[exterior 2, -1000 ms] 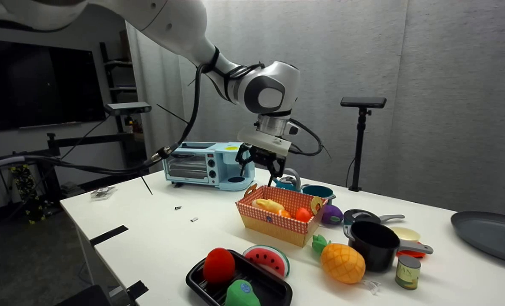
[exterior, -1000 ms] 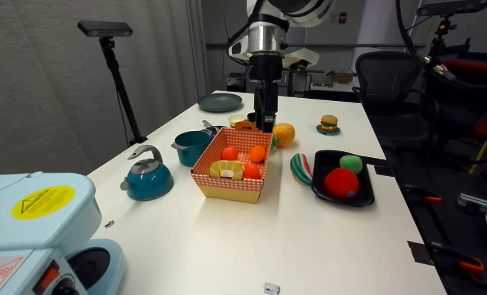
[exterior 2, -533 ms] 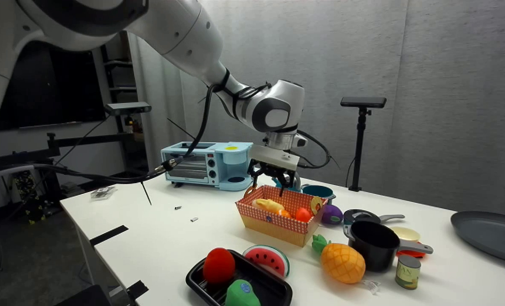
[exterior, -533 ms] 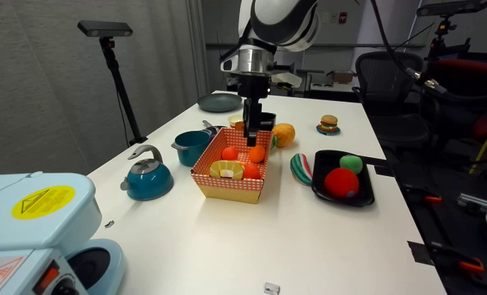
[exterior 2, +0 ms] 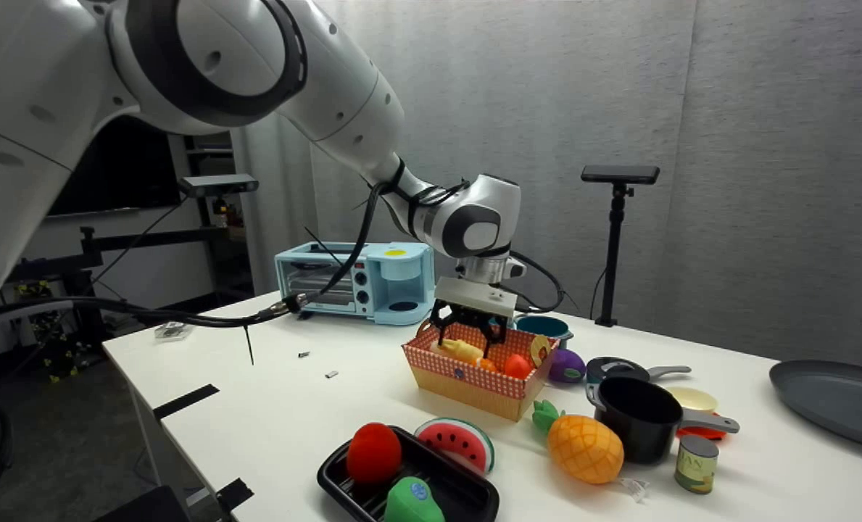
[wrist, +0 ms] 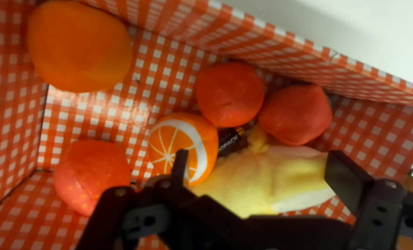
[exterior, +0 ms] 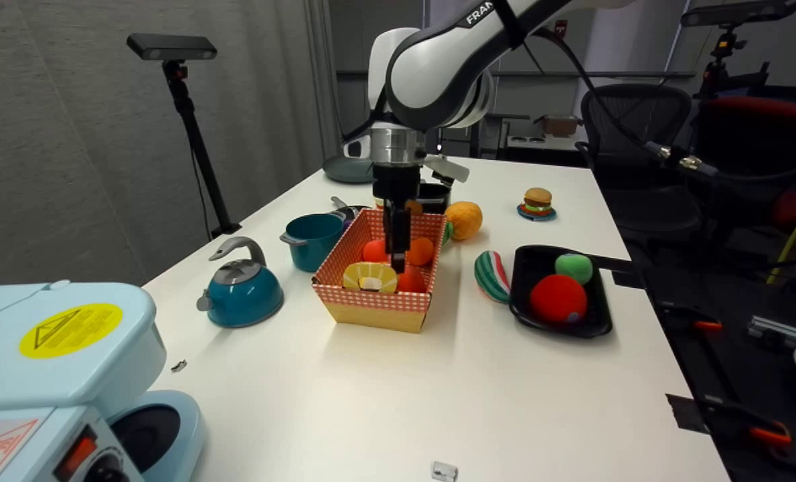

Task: Remove the banana toy from the basket and put it on the table

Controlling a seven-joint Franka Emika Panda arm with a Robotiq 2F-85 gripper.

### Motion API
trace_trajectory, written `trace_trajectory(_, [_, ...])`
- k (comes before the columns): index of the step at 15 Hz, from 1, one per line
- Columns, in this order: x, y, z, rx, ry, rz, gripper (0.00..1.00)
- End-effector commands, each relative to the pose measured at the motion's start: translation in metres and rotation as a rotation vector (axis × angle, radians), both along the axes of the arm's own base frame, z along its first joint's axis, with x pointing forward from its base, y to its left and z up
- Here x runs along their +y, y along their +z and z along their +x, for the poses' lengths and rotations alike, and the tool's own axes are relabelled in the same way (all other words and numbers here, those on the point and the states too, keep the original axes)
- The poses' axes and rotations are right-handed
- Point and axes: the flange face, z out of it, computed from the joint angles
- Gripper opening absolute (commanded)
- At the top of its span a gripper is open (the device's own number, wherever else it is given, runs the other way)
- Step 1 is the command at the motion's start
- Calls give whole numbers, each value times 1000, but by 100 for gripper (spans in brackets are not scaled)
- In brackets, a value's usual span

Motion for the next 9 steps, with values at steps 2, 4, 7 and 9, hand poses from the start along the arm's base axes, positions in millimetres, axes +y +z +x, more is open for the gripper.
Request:
trace_trajectory(2, [9,-8,30,-25,47,7,100])
trace_trajectory(4, [13,-9,39,-37,60,9,100])
trace_trajectory(7, [16,-7,52,-61,57,17,100])
trace_trajectory(9, [16,-7,57,-70,51,18,100])
